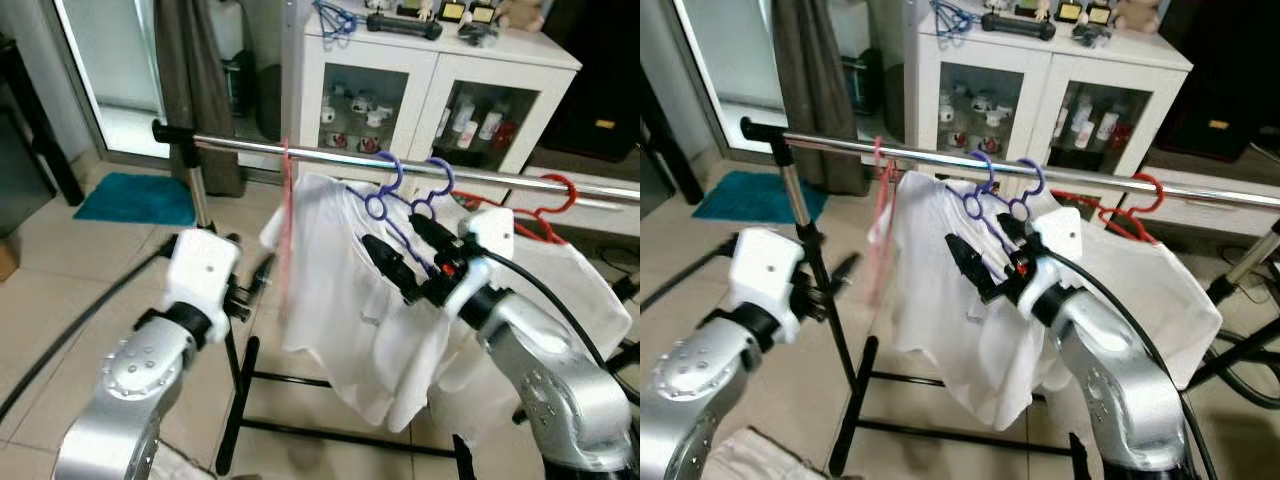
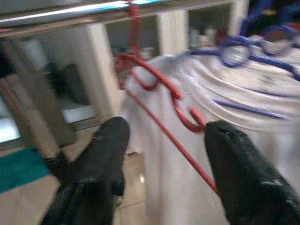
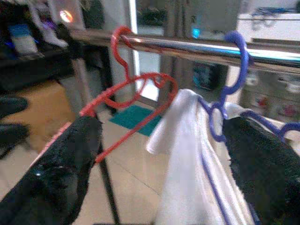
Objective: Hang hanger
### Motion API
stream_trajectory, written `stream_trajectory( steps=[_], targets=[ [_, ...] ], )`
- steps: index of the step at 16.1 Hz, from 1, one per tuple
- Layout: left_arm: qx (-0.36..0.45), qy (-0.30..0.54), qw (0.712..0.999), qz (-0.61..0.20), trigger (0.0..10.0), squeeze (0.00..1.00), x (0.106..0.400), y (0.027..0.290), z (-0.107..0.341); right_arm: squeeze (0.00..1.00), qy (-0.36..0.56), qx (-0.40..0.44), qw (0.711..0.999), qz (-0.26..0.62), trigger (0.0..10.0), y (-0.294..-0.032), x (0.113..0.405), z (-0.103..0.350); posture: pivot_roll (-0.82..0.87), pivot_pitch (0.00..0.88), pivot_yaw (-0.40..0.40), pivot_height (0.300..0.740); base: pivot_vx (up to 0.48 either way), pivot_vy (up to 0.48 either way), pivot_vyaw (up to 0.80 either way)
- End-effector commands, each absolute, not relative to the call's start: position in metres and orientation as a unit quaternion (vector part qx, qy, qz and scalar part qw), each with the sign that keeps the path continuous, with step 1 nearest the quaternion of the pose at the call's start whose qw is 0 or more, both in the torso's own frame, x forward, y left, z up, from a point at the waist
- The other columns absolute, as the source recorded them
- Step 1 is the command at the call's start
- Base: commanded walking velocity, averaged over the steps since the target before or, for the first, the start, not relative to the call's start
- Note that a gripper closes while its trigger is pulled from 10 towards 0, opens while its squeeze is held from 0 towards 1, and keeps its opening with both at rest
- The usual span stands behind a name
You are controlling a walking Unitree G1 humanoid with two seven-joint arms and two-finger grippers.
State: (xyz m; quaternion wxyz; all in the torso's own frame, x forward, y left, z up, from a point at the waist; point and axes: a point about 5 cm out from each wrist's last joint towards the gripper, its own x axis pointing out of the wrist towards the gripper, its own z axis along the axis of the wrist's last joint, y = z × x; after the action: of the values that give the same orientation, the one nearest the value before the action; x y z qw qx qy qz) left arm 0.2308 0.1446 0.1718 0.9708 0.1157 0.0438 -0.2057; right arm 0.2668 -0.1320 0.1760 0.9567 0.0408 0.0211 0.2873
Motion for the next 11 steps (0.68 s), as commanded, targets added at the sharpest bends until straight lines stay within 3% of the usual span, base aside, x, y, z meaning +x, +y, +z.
stream_trajectory(
  steps=[1, 7, 8, 9, 10, 11],
  targets=[
    [0.112, 0.040, 0.964, -0.237, 10.0, 1.00, 0.230, 0.137, 0.174, 1.00, 0.021, 0.017, 0.962, 0.272, 10.0, -0.137, 0.272, 0.180, 0.16, 0.000, -0.071, 0.740, 0.000, 0.000, 0.00],
    [0.112, 0.074, 0.941, -0.312, 10.0, 1.00, 0.225, 0.137, 0.164, 1.00, 0.082, -0.025, 0.962, 0.259, 10.0, -0.123, 0.306, 0.172, 0.15, 0.000, -0.067, 0.740, 0.000, 0.000, 0.00],
    [0.119, 0.086, 0.935, -0.322, 10.0, 0.74, 0.224, 0.140, 0.159, 1.00, 0.098, -0.036, 0.963, 0.249, 10.0, -0.120, 0.319, 0.168, 0.15, 0.000, -0.064, 0.740, 0.000, 0.000, 0.00],
    [0.123, 0.092, 0.930, -0.333, 10.0, 0.00, 0.221, 0.140, 0.158, 0.30, 0.105, -0.042, 0.964, 0.243, 10.0, -0.118, 0.327, 0.167, 0.15, 0.000, -0.064, 0.740, 0.000, 0.000, 0.00],
    [0.124, 0.094, 0.929, -0.337, 10.0, 0.00, 0.220, 0.141, 0.157, 0.30, 0.106, -0.041, 0.963, 0.243, 10.0, -0.118, 0.329, 0.168, 0.15, 0.000, -0.064, 0.740, 0.000, 0.000, 0.00],
    [0.121, 0.097, 0.925, -0.347, 10.0, 0.00, 0.217, 0.142, 0.157, 0.00, 0.099, -0.019, 0.964, 0.245, 10.0, -0.114, 0.341, 0.175, 0.15, 0.000, -0.071, 0.740, 0.000, 0.000, 0.00]
  ],
)
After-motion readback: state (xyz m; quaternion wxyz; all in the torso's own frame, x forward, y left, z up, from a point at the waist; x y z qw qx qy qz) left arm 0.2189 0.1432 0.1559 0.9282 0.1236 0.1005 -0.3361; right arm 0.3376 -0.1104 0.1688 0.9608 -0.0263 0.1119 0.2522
